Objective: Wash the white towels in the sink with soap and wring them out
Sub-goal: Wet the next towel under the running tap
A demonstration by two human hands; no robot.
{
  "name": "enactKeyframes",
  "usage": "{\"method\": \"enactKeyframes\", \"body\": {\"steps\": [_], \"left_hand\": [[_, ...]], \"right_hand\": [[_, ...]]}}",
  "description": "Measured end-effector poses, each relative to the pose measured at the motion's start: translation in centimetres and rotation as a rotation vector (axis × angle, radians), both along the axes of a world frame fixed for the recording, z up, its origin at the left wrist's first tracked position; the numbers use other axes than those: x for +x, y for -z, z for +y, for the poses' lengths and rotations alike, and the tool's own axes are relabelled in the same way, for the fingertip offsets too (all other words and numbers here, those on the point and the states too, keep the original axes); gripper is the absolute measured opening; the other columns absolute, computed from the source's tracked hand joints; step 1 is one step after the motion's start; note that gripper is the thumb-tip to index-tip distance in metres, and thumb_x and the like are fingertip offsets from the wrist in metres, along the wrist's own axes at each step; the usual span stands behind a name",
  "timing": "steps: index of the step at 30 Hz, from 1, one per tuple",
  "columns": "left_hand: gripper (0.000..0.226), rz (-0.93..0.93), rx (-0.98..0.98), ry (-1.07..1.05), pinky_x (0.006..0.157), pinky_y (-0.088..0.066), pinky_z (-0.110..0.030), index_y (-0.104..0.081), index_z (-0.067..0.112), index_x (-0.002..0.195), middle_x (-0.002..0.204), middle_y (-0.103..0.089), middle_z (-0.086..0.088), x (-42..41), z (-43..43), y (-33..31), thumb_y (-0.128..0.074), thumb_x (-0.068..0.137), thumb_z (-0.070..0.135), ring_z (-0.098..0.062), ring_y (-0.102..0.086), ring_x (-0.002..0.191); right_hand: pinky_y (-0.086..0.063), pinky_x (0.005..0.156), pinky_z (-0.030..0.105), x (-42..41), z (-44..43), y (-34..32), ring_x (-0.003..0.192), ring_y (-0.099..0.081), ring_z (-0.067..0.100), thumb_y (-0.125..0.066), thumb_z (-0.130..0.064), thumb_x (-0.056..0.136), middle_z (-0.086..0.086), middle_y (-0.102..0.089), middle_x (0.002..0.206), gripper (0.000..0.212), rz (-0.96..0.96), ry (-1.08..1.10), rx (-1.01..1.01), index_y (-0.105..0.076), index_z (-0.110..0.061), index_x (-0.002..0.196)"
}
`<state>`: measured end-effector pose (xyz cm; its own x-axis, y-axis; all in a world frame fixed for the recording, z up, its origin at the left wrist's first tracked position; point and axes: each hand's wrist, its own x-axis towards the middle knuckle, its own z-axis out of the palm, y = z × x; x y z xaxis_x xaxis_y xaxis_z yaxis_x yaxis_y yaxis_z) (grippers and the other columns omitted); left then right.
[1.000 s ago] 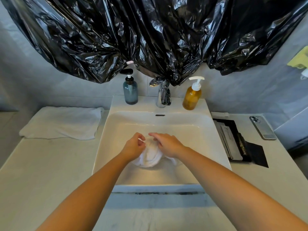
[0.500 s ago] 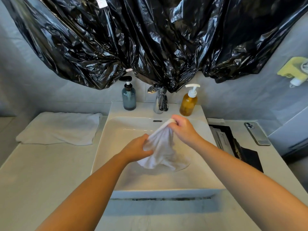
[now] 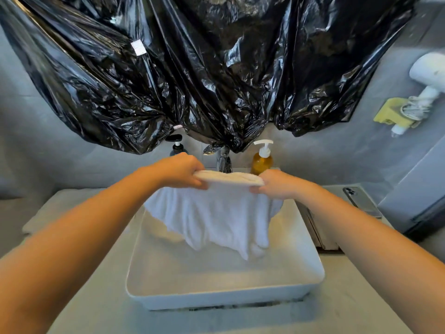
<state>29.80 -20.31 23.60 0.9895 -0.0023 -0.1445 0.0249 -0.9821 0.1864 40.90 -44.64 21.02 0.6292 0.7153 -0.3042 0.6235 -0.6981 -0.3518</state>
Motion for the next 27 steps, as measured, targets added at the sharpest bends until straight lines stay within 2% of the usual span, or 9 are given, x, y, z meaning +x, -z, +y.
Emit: {"method": "enactKeyframes", "body": {"steps": [2,4,6,9,13,16,21,25,27], "left_hand": [[0.030,0.022,-0.019,-0.008,0.059,-0.035,-0.032,-0.058,0.018,0.071,0.068,-0.056,-0.002,0.1,0.0,-1.7,-0.061,0.094,0.038,-0.019,-0.049,0.065],[0.026,-0.011,-0.147,-0.041,0.063,-0.035,-0.032,-0.061,0.020,0.077,0.072,-0.055,-0.001,0.2,-0.1,-2.9,-0.054,0.099,0.032,-0.019,-0.048,0.068],[0.026,-0.067,-0.299,-0.071,0.069,-0.038,-0.033,-0.066,0.014,0.091,0.078,-0.058,-0.001,0.1,-0.1,-3.6,-0.049,0.102,0.030,-0.020,-0.050,0.075],[0.030,-0.185,-0.455,-0.132,0.082,-0.047,-0.037,-0.067,0.010,0.105,0.099,-0.066,-0.005,-0.2,-0.3,-4.1,-0.046,0.103,0.032,-0.022,-0.059,0.090],[0.030,-0.284,-0.449,-0.159,0.072,-0.043,-0.032,-0.065,0.006,0.101,0.095,-0.063,-0.009,-0.2,-0.9,-5.0,-0.044,0.103,0.028,-0.020,-0.054,0.084],[0.039,-0.260,-0.347,-0.128,0.080,-0.047,-0.036,-0.068,0.008,0.101,0.098,-0.066,-0.009,-0.5,-1.1,-5.3,-0.044,0.101,0.040,-0.022,-0.059,0.091],[0.042,-0.107,-0.286,-0.128,0.061,-0.038,-0.030,-0.065,0.005,0.090,0.083,-0.063,-0.007,-1.6,-1.3,-1.0,-0.042,0.104,0.038,-0.018,-0.054,0.072],[0.039,-0.013,-0.344,-0.214,0.066,-0.040,-0.031,-0.065,0.003,0.091,0.082,-0.061,-0.007,-3.3,-1.2,5.9,-0.046,0.103,0.035,-0.023,-0.054,0.078],[0.029,0.032,-0.353,-0.260,0.076,-0.043,-0.034,-0.065,0.009,0.091,0.094,-0.066,-0.008,-4.3,-1.1,9.8,-0.048,0.102,0.030,-0.026,-0.059,0.090]], "right_hand": [[-0.033,0.057,0.025,0.3,0.0,-2.2,0.073,-0.047,0.020,-0.050,-0.028,0.103,0.003,-0.052,0.076,0.031,0.010,0.024,0.104,-0.051,-0.017,0.074],[-0.037,0.061,0.020,0.5,-0.2,-3.9,0.077,-0.052,0.016,-0.049,-0.026,0.103,0.004,-0.060,0.083,0.025,0.007,0.046,0.209,-0.060,-0.016,0.083],[-0.046,0.078,0.028,0.7,-0.3,-5.2,0.095,-0.061,0.019,-0.052,-0.028,0.102,0.009,-0.069,0.105,0.025,-0.009,0.057,0.312,-0.069,-0.010,0.106],[-0.038,0.067,0.033,0.5,-0.4,-7.4,0.085,-0.057,0.020,-0.056,-0.028,0.100,0.011,-0.068,0.094,0.031,-0.063,0.057,0.366,-0.069,0.000,0.099],[-0.038,0.062,0.036,0.7,-0.9,-9.5,0.078,-0.061,0.030,-0.059,-0.047,0.095,0.012,-0.067,0.084,0.043,-0.238,0.049,0.256,-0.068,-0.006,0.085],[-0.033,0.055,0.034,0.3,-1.4,-9.7,0.065,-0.052,0.022,-0.053,-0.061,0.093,0.003,-0.057,0.070,0.051,-0.364,0.036,0.054,-0.058,-0.014,0.072],[-0.027,0.056,0.034,-0.3,-3.0,-5.4,0.060,-0.044,0.017,-0.054,-0.064,0.091,-0.002,-0.048,0.065,0.053,-0.242,-0.013,-0.110,-0.045,-0.017,0.067],[-0.033,0.057,0.032,-2.1,-4.5,1.6,0.077,-0.052,0.019,-0.058,-0.045,0.093,0.000,-0.058,0.087,0.024,-0.130,-0.116,-0.225,-0.055,-0.022,0.096],[-0.039,0.064,0.032,-3.6,-4.9,5.9,0.088,-0.054,0.023,-0.059,-0.035,0.092,0.003,-0.062,0.106,0.031,-0.106,-0.134,-0.367,-0.052,-0.020,0.119]]}}
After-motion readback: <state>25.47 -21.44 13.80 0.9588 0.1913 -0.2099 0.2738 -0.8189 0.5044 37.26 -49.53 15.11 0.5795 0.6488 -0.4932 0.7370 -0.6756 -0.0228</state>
